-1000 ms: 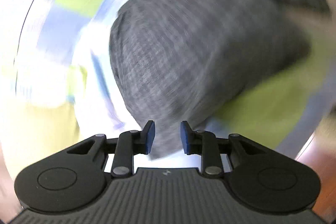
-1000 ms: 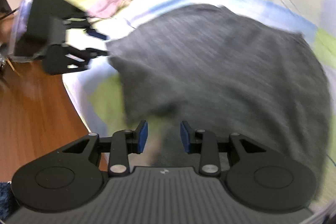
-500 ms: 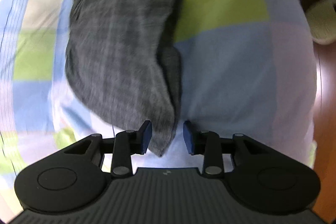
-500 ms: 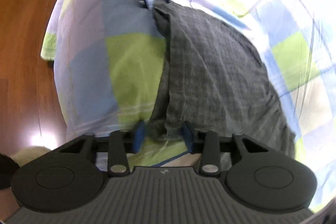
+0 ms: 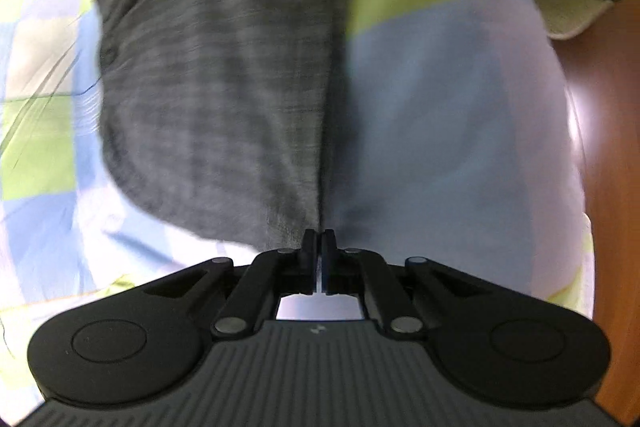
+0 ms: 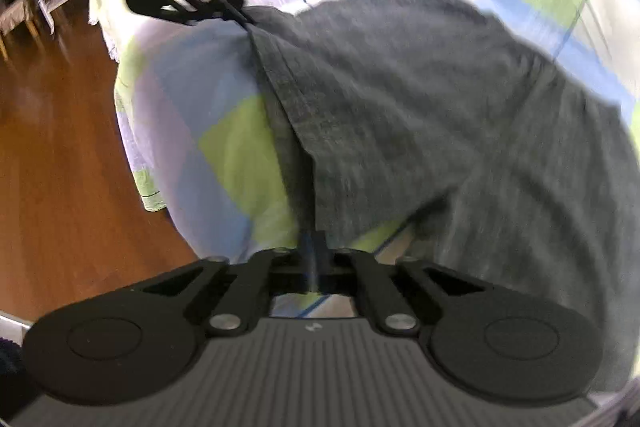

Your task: Fold clothes

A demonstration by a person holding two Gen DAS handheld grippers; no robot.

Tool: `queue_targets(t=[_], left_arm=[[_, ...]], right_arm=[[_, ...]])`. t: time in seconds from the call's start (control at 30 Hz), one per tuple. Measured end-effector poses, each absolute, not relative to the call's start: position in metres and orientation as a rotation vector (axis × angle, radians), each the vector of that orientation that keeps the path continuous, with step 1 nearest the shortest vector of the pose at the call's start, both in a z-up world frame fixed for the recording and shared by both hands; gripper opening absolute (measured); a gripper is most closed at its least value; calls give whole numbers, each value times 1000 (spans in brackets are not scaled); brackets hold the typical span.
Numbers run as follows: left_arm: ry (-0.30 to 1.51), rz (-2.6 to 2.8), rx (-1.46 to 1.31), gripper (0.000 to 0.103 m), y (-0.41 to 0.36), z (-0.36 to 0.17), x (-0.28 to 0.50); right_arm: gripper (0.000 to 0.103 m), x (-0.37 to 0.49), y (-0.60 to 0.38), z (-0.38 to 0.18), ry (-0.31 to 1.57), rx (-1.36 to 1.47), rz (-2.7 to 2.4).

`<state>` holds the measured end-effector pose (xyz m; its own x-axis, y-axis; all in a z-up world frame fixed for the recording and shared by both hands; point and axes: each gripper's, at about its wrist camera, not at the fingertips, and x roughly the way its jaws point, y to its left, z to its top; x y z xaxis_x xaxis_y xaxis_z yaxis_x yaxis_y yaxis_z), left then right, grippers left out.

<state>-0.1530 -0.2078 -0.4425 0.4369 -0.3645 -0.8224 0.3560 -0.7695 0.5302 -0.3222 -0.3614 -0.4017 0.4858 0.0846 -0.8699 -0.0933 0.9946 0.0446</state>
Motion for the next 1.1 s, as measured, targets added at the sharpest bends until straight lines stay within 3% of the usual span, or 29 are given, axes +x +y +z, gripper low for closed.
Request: queue_targets(t=[0.1,0.2,0.27,0.43,0.5,0.53,0.63,0.7,0.87,1.0,1.1], left_arm=[[-36,-1296,2005,0,-196,-460,-166],[91,-1232,1992,0,-192,-451,-174],[146,-1201,1975,18,-198,-444,-175],[382,-1037,1577,20,-240,-398,-179],[459,-978,1378,41,-262,-386,-180],[539,-939,1216,43,-279,-384,-181],[722,-889,1061,43,-298,-394,-189],[827,-810,999,42,-306,-405,-205],[816,-655,898,42,-336,-391,-262],[729,-752,831,44,-383,-383,-316],[802,-819,811,44,-408,-400,-345]], right_arm=[[0,-327,-355,-404,1077,11,169],[8,-327,-367,-379,1018,114,119],[17,-325,-380,-366,953,176,66],[18,-308,-405,-375,833,255,-14],[19,-304,-406,-400,890,275,15],[19,-302,-407,-412,920,285,31],[31,-330,-401,-406,916,255,96],[30,-349,-409,-392,927,281,103],[39,-407,-484,-361,846,265,-150],[39,-424,-541,-381,868,140,-240],[41,-442,-565,-411,982,108,-233]])
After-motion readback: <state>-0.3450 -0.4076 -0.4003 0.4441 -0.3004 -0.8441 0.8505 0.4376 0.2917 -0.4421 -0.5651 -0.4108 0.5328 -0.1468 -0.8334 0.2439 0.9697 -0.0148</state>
